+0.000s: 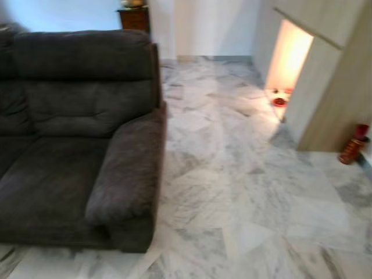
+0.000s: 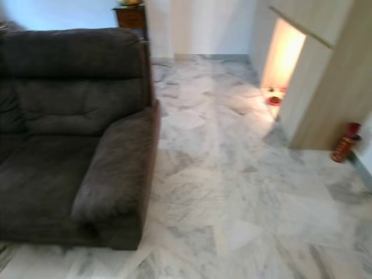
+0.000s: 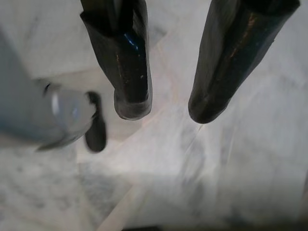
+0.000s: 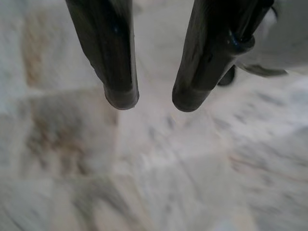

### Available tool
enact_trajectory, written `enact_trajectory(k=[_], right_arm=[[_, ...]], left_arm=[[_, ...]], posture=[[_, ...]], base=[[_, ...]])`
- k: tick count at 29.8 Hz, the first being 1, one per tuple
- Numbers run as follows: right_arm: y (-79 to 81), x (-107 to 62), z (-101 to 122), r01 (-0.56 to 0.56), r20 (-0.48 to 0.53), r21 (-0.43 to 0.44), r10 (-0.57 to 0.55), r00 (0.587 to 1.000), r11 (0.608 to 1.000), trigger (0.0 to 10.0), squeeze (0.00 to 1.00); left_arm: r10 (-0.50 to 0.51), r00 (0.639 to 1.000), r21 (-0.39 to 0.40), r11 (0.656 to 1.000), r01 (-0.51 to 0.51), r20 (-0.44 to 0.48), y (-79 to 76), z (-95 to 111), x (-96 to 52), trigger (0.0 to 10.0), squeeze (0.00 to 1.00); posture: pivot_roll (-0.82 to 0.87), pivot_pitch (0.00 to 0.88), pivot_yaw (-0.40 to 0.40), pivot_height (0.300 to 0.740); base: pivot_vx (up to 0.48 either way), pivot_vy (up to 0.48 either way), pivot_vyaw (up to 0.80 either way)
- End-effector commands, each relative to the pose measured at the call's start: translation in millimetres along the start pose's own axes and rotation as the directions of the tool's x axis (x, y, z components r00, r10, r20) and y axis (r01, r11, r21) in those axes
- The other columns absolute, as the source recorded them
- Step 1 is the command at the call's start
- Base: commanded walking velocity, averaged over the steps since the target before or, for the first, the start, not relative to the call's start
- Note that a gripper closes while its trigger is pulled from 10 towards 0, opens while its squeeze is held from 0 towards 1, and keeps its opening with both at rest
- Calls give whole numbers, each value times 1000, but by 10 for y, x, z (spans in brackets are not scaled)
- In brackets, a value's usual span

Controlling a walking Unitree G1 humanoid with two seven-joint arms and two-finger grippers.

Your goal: Move the pillow to the sofa from floor

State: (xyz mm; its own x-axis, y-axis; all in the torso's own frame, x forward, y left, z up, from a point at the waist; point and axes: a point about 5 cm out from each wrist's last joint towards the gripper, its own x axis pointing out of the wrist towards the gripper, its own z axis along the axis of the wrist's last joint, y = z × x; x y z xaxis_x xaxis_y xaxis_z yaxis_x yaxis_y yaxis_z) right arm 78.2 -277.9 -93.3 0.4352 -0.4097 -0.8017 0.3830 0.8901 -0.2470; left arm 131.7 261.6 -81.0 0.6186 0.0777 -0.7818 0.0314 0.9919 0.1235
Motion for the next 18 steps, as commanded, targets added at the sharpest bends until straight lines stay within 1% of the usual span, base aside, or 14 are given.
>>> enact_trajectory(k=[1,3,4,8,15,18], right_arm=[[6,-28,-89,-1,-21,35,2,1000,999,10000,0],[23,-28,-86,-8,-18,52,9,1000,999,10000,0],[57,-23,-65,-20,-10,63,21,1000,998,10000,0],[97,-9,-23,-34,-2,61,34,999,998,10000,0],[145,0,53,-62,43,78,59,997,995,10000,0],[141,0,56,-65,48,55,62,997,996,10000,0]], left_arm=[[2,1000,-9,1000,-2,-21,20,-44,-15,10000,0],[3,1000,-11,1000,-3,-18,20,-41,-15,10000,0],[3,1000,-10,1000,-3,-17,20,-39,-14,10000,0],[0,1000,-9,1000,-1,-19,15,-41,-14,10000,0],[4,1000,-26,1000,-5,-28,16,-59,-17,10000,0],[2,1000,-25,1000,-3,-31,17,-64,-19,10000,0]], posture=[[-73,63,50,740],[-73,64,50,740],[-72,65,50,740],[-70,69,48,740],[-68,71,46,740],[-67,78,47,740]], base=[[0,0,0],[0,0,0],[0,0,0],[0,0,0],[0,0,0],[0,387,0]])
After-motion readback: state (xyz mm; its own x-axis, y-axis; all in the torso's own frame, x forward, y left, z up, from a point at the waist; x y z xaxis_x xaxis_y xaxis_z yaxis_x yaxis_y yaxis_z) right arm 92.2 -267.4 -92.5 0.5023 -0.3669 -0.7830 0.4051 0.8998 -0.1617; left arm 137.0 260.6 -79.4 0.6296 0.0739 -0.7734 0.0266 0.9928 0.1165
